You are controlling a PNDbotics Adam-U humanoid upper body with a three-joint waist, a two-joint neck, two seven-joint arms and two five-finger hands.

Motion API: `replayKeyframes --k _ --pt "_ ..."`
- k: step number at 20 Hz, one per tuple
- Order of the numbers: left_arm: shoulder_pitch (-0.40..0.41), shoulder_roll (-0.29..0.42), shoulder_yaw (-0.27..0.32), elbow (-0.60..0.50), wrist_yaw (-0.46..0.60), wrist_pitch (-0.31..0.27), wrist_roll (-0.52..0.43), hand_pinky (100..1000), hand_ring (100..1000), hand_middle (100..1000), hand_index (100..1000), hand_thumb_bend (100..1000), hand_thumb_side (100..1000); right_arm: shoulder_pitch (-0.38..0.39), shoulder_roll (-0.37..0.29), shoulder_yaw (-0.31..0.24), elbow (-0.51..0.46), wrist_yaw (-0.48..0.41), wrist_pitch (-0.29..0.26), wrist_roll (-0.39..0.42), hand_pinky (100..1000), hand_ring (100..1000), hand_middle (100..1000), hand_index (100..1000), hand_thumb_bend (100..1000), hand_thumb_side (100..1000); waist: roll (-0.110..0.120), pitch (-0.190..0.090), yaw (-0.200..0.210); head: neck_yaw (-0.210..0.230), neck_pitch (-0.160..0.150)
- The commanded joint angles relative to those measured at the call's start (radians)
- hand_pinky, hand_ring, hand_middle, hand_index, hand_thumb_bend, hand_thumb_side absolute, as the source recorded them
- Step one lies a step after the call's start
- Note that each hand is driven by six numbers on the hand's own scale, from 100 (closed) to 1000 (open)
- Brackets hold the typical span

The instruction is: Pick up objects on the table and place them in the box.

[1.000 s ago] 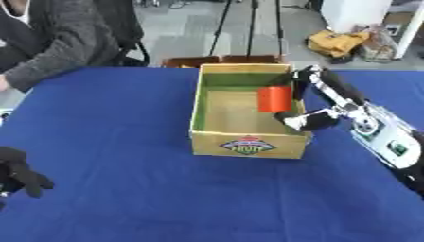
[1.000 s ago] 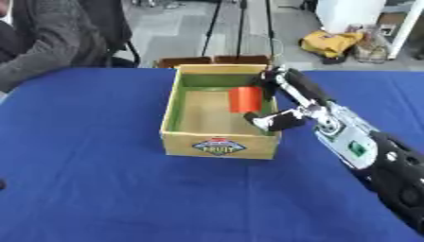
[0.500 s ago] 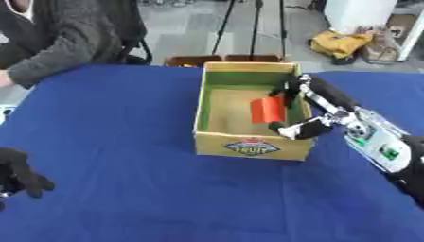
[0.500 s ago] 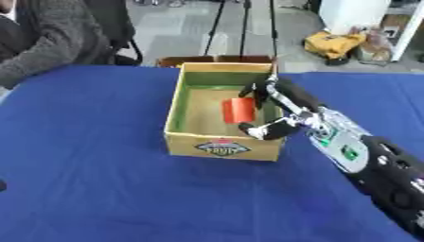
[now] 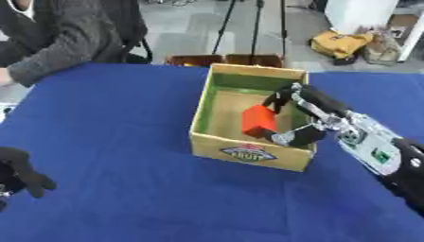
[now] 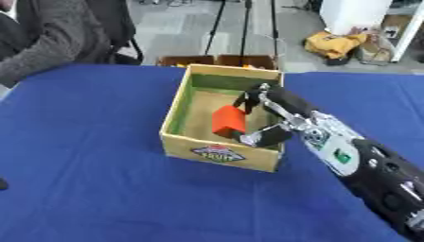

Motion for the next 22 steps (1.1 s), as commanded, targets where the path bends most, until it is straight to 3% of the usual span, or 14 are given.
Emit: replayKeyframes --k 1,11,17,22 --pt "-0.01 0.01 0.002 -0.018 -0.003 0.0 -0.002 637 492 497 725 266 1000 -0.011 -0.019 -0.009 -0.003 0.015 -0.007 0.004 638 612 608 732 381 467 0.001 -0.014 0.0 -0.002 -0.011" --pt "-0.009 0.012 0.002 -0.017 -0.003 0.002 -0.003 637 492 497 724 266 1000 -0.007 -0.027 -0.019 -0.008 0.01 -0.006 0.01 662 670 706 768 465 548 -0.001 -0.019 -0.006 -0.005 -0.014" --pt "-0.008 0.016 0.003 -0.015 -0.002 0.003 -0.002 637 492 497 724 264 996 0.0 -0.049 -0.03 -0.066 -0.038 -0.001 0.011 668 677 673 764 425 514 -0.002 -0.027 -0.025 -0.006 -0.018" --pt "-0.001 0.024 0.006 -0.011 -0.003 0.003 0.001 636 491 497 724 268 993 0.018 -0.08 -0.044 -0.163 -0.1 0.01 0.01 672 678 643 761 363 455 -0.006 -0.041 -0.066 0.001 -0.022"
